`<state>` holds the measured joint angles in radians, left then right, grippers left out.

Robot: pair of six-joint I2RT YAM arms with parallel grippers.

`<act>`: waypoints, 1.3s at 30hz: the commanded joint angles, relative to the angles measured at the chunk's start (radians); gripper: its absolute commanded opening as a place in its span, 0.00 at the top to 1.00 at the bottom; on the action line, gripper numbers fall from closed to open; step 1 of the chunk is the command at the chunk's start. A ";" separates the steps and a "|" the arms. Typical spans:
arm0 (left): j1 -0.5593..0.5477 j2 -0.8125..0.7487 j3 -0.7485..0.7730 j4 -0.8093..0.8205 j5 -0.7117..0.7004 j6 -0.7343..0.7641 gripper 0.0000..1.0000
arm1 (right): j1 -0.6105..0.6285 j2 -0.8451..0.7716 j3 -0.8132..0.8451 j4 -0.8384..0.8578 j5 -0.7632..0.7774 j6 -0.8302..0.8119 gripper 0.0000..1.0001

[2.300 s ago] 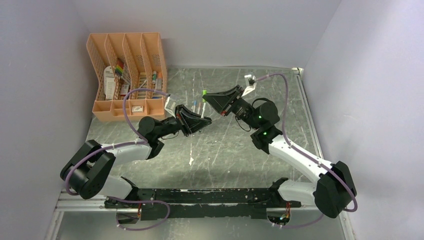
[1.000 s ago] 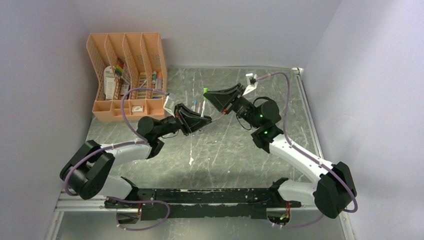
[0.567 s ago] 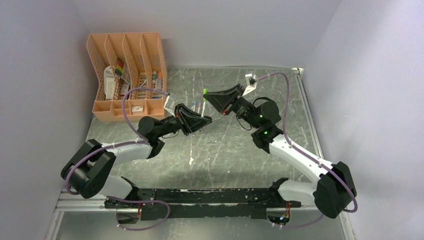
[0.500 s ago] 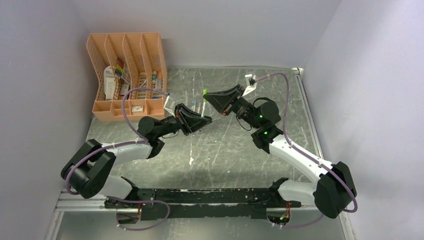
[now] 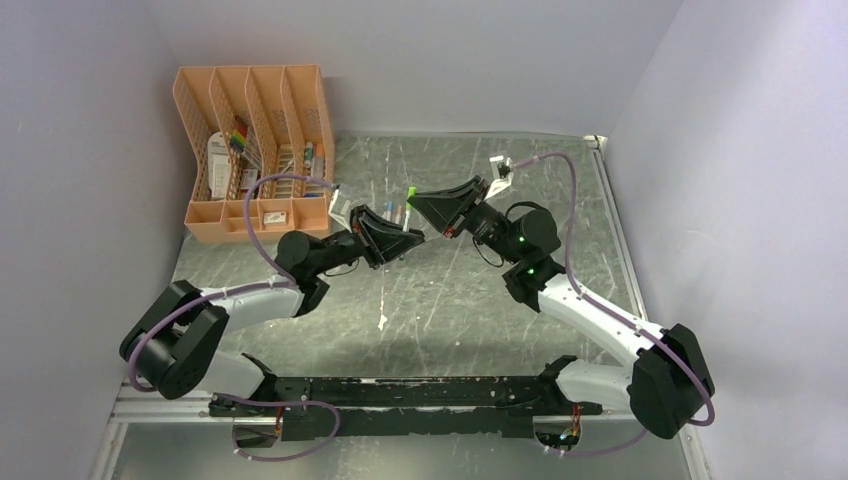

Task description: Insert the pens into the pen caps

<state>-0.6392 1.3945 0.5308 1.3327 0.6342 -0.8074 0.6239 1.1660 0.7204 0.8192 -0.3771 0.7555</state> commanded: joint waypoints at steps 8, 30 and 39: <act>-0.005 -0.057 0.210 -0.294 0.090 0.220 0.93 | -0.004 -0.026 0.019 -0.133 -0.076 -0.101 1.00; -0.005 -0.129 0.218 -0.507 0.121 0.402 0.93 | -0.004 -0.106 0.085 -0.221 -0.065 -0.150 0.44; -0.005 -0.138 0.209 -0.527 0.138 0.409 0.93 | -0.003 -0.080 0.135 -0.232 -0.061 -0.167 0.50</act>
<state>-0.6388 1.2827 0.7284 0.8078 0.7437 -0.4229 0.6167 1.0798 0.8219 0.5888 -0.4343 0.6056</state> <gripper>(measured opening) 0.167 0.530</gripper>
